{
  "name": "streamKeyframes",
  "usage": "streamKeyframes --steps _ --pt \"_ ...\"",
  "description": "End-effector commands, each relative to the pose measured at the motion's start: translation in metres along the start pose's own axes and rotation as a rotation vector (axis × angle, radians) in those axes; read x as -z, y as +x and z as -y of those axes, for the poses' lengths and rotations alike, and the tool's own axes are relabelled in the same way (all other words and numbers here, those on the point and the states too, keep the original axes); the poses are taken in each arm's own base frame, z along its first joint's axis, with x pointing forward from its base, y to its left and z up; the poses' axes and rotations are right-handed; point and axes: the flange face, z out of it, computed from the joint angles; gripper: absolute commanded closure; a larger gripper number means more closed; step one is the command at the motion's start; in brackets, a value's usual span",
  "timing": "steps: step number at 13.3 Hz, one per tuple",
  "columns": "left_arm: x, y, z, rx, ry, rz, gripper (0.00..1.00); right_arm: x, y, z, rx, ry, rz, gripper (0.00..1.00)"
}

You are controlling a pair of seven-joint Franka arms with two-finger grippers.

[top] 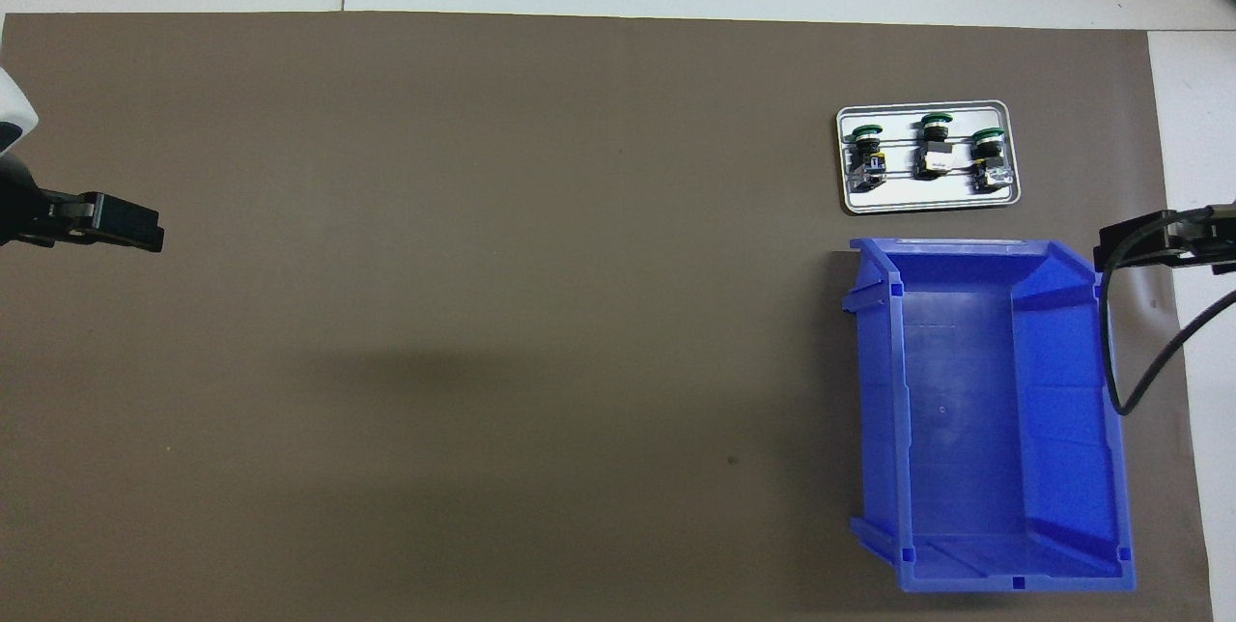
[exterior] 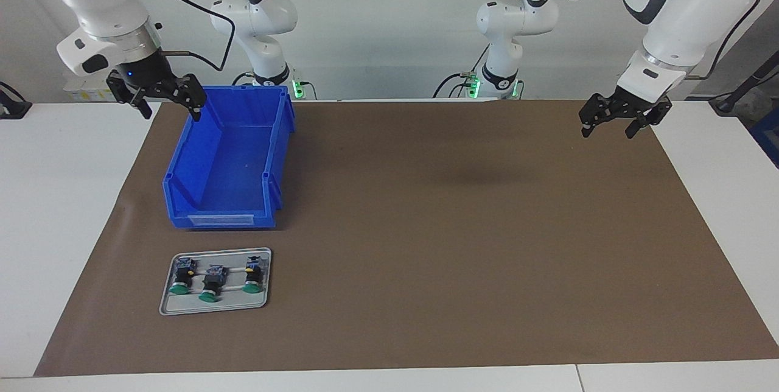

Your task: Place and press button with both arms

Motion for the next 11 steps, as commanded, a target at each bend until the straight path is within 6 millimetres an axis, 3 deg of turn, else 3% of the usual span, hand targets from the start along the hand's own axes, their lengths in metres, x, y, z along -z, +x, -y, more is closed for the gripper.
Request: streamKeyframes --steps 1,7,9,11 --pt "-0.001 -0.002 0.002 0.001 0.000 -0.012 0.00 0.006 -0.004 -0.005 -0.002 0.013 -0.002 0.00" --pt "-0.001 -0.002 0.002 0.001 0.000 -0.012 0.00 -0.001 -0.009 0.000 0.016 0.015 0.005 0.00" --pt "-0.001 -0.002 0.002 0.001 0.000 -0.012 0.00 -0.007 0.006 0.005 0.021 0.015 -0.087 0.00" --pt "-0.001 -0.002 0.002 0.001 0.000 -0.012 0.00 -0.027 0.029 0.007 0.016 0.012 -0.141 0.00"
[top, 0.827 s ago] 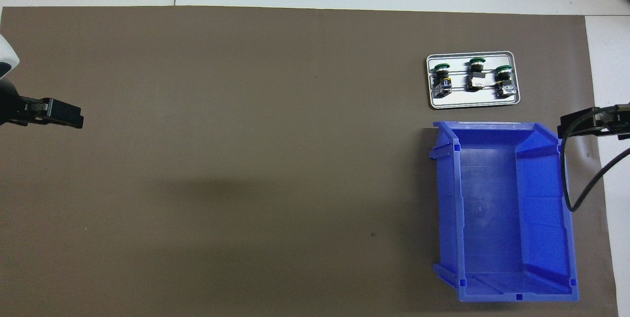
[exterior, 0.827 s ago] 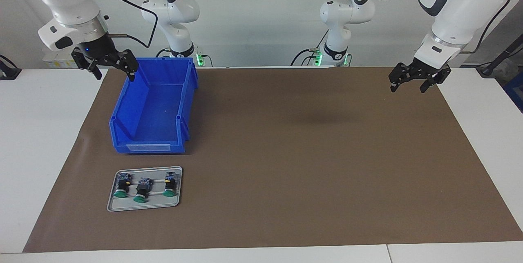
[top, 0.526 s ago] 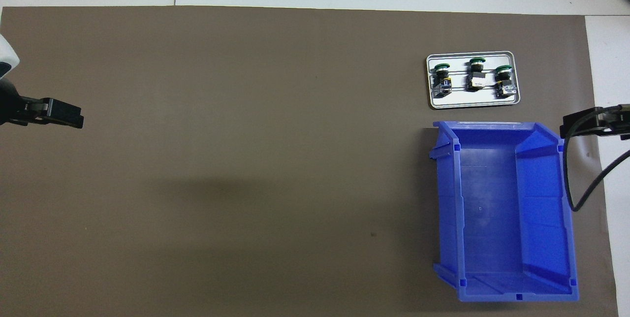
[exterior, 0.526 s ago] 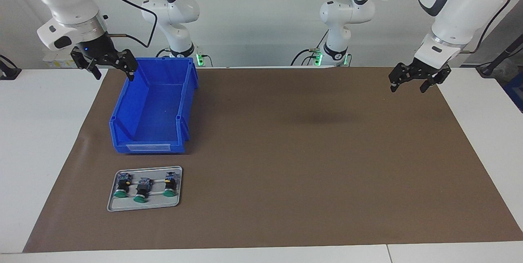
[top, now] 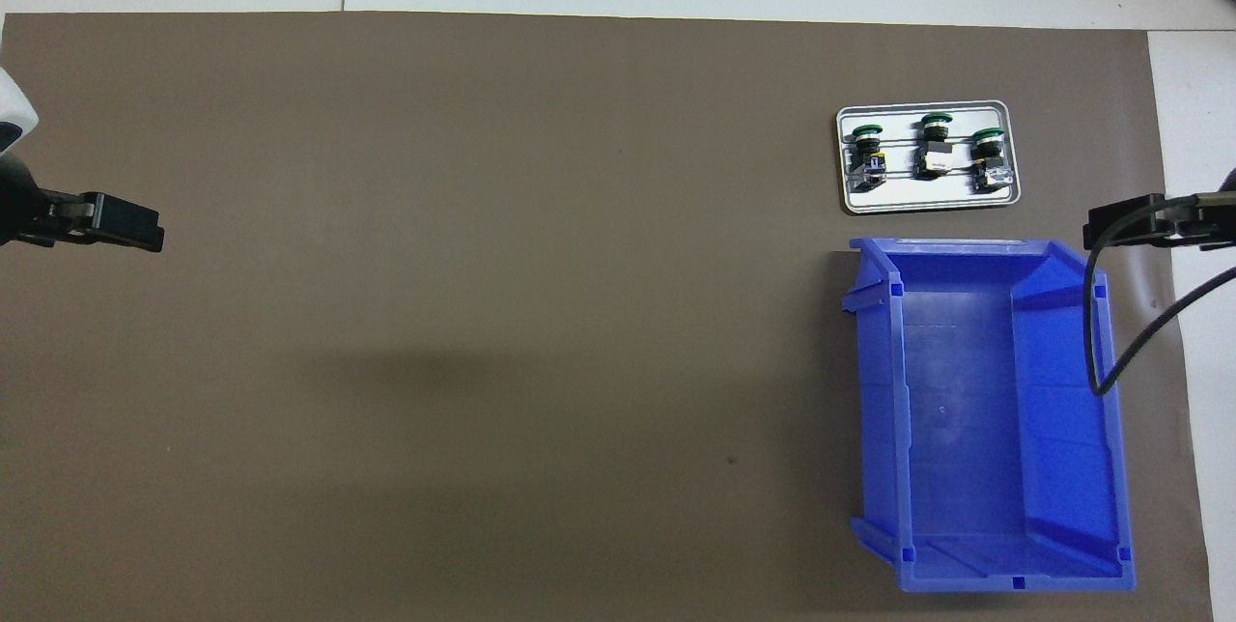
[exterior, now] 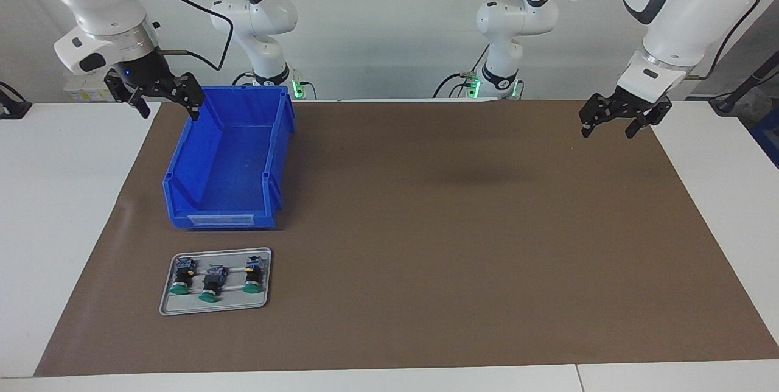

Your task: Place and press button with both arms

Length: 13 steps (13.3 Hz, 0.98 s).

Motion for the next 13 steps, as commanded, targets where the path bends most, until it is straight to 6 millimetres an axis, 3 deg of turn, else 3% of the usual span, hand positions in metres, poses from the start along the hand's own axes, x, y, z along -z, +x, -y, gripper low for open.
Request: streamKeyframes --steps 1,4,6,10,13 --pt "-0.001 -0.002 0.002 0.001 0.000 -0.012 0.00 -0.041 0.028 -0.001 -0.004 0.011 -0.045 0.00" --pt "-0.001 -0.002 0.002 0.001 0.000 -0.012 0.00 -0.101 0.085 0.005 -0.034 0.060 -0.126 0.00" --pt "-0.001 -0.002 0.002 0.001 0.000 -0.012 0.00 -0.156 0.119 0.010 -0.034 0.049 -0.165 0.00" --pt "-0.001 -0.002 0.002 0.001 0.000 -0.012 0.00 -0.251 0.143 0.008 -0.038 0.028 -0.206 0.01" --pt "-0.001 -0.002 0.002 0.001 0.000 -0.012 0.00 -0.296 0.145 0.009 -0.073 0.053 -0.221 0.01"
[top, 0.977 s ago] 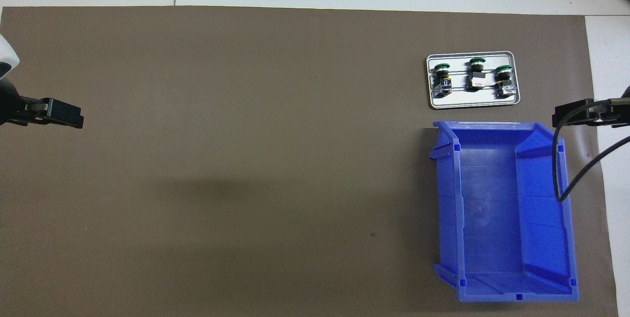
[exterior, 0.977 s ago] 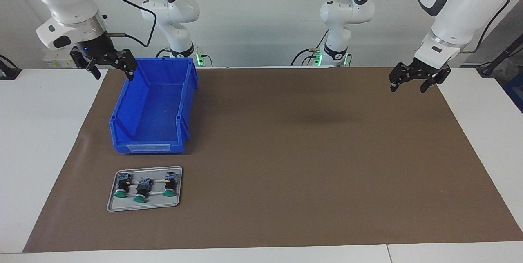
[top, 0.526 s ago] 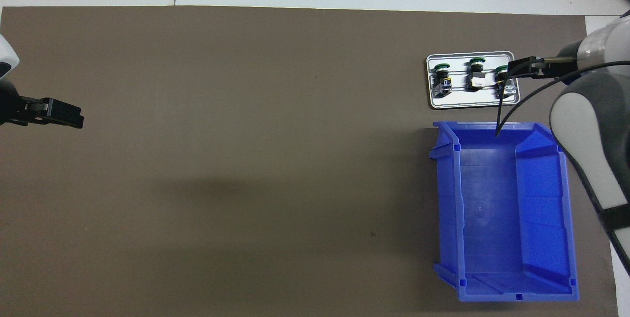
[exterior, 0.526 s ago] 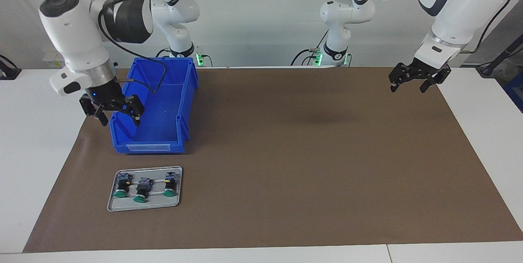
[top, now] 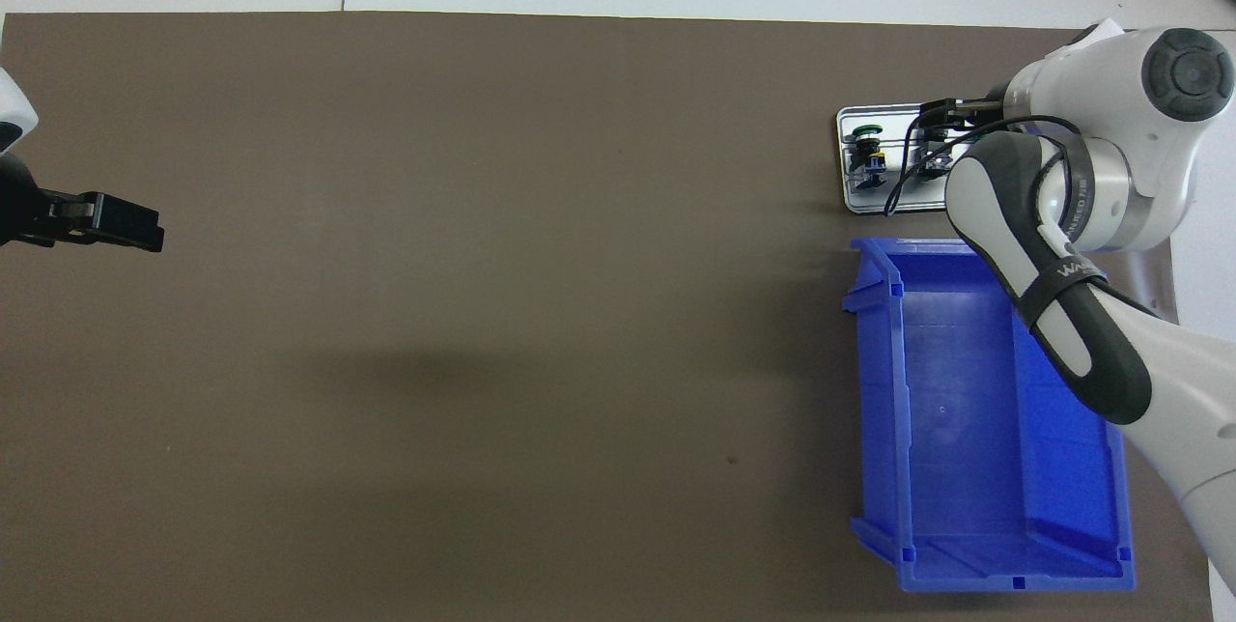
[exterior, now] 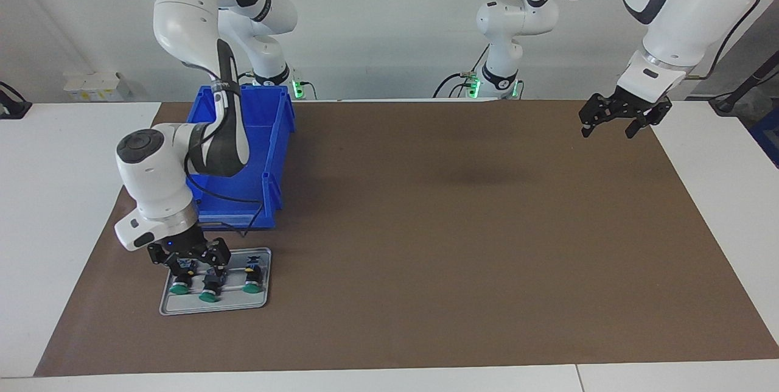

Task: Place and press button with both arms
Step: 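Reach the right gripper into the metal tray and grasp a green button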

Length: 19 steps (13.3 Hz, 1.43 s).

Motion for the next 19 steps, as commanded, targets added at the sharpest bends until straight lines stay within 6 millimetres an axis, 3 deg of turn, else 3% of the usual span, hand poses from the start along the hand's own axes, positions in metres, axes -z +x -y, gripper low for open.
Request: streamKeyframes --steps 1,4,12,13,14,17,19 --pt "-0.001 -0.002 0.002 0.001 0.000 -0.012 0.00 -0.020 0.001 -0.003 -0.036 0.024 -0.018 0.01" --pt "-0.001 -0.002 0.002 0.001 0.000 -0.012 0.00 -0.037 -0.016 -0.001 -0.037 0.024 0.027 0.04" --pt "-0.001 -0.002 0.002 0.001 0.000 -0.012 0.00 -0.055 -0.027 0.000 -0.036 0.021 0.034 0.22" --pt "-0.001 -0.002 0.002 0.001 0.000 -0.012 0.00 -0.055 -0.028 -0.001 -0.033 0.021 0.039 0.65" --pt "-0.001 -0.002 0.002 0.001 0.000 -0.012 0.00 -0.055 -0.027 -0.005 -0.036 0.020 0.039 1.00" --pt "-0.001 -0.002 0.002 0.001 0.000 -0.012 0.00 -0.044 -0.017 -0.002 -0.039 0.022 0.024 1.00" --pt "-0.001 -0.002 0.002 0.001 0.000 -0.012 0.00 -0.018 -0.001 0.000 -0.103 0.025 0.028 1.00"
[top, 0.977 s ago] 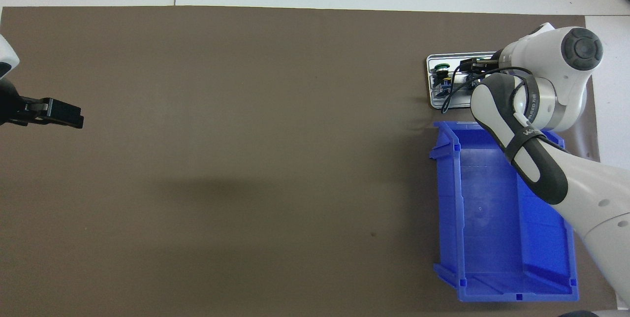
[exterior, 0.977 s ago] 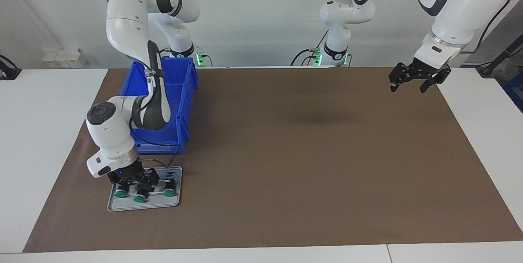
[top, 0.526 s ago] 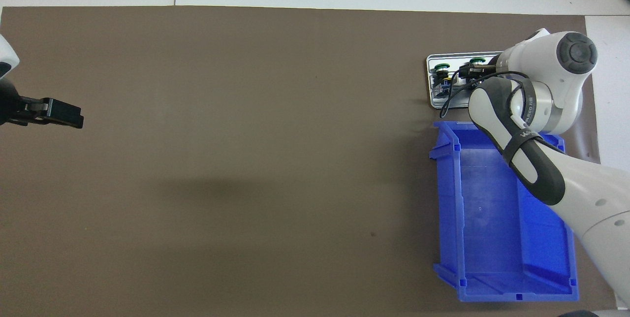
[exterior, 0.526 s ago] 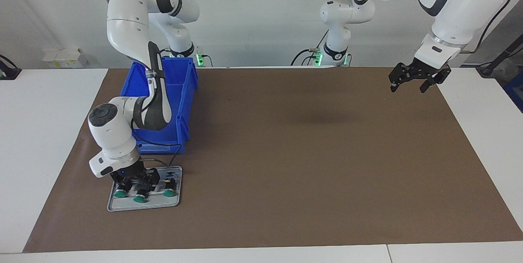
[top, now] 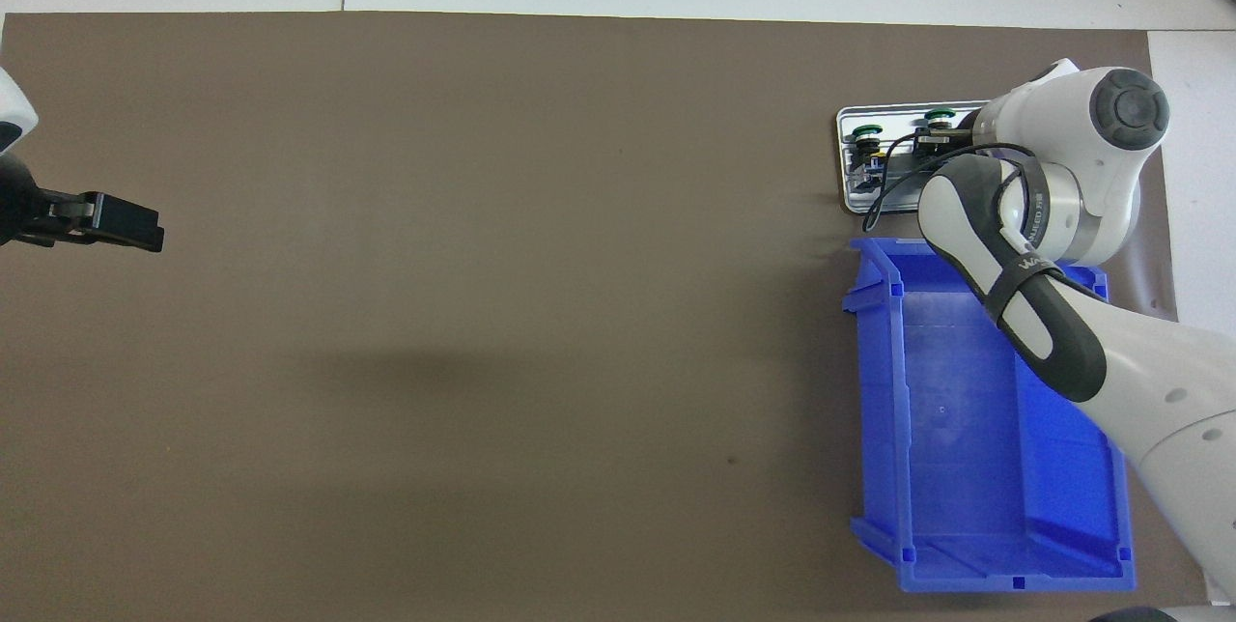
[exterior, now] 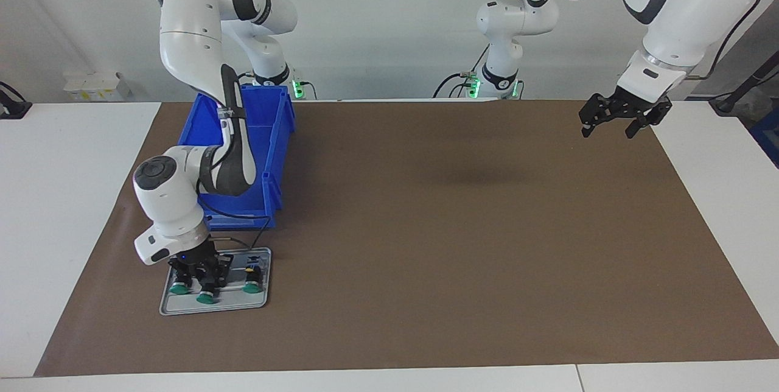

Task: Place and press button with both arms
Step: 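Reach the right gripper into the metal tray and grasp a green button, then carry the green button with the right gripper toward the table center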

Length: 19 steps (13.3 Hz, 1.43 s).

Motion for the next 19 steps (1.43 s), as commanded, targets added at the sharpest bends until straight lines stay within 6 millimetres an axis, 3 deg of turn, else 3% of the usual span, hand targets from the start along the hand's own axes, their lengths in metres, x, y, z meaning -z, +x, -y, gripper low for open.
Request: streamKeyframes --steps 1,3,5,7,10,13,17,18,19 --pt "-0.001 -0.002 0.002 0.001 0.000 -0.012 0.00 0.049 0.026 0.001 -0.118 0.013 0.004 1.00" --pt "-0.001 -0.002 0.002 0.001 0.000 -0.012 0.00 0.092 0.042 0.010 -0.237 0.002 0.041 1.00" --pt "-0.001 -0.002 0.002 0.001 0.000 -0.012 0.00 0.129 0.046 0.025 -0.399 -0.007 0.057 1.00" --pt "-0.001 -0.002 0.002 0.001 0.000 -0.012 0.00 0.166 0.041 0.046 -0.554 -0.036 0.046 1.00" --pt "-0.001 -0.002 0.002 0.001 0.000 -0.012 0.00 0.190 0.018 0.101 -0.794 -0.110 0.102 1.00" --pt "-0.001 -0.002 0.002 0.001 0.000 -0.012 0.00 0.199 -0.009 0.186 -1.113 -0.114 0.102 1.00" --pt "-0.001 -0.002 0.002 0.001 0.000 -0.012 0.00 0.191 -0.080 0.343 -1.320 -0.106 0.060 1.00" --pt "-0.001 -0.002 0.002 0.001 0.000 -0.012 0.00 0.189 -0.091 0.362 -1.370 -0.099 0.054 1.00" --pt "-0.001 -0.002 0.002 0.001 0.000 -0.012 0.00 0.176 -0.115 0.394 -1.354 -0.123 0.047 1.00"
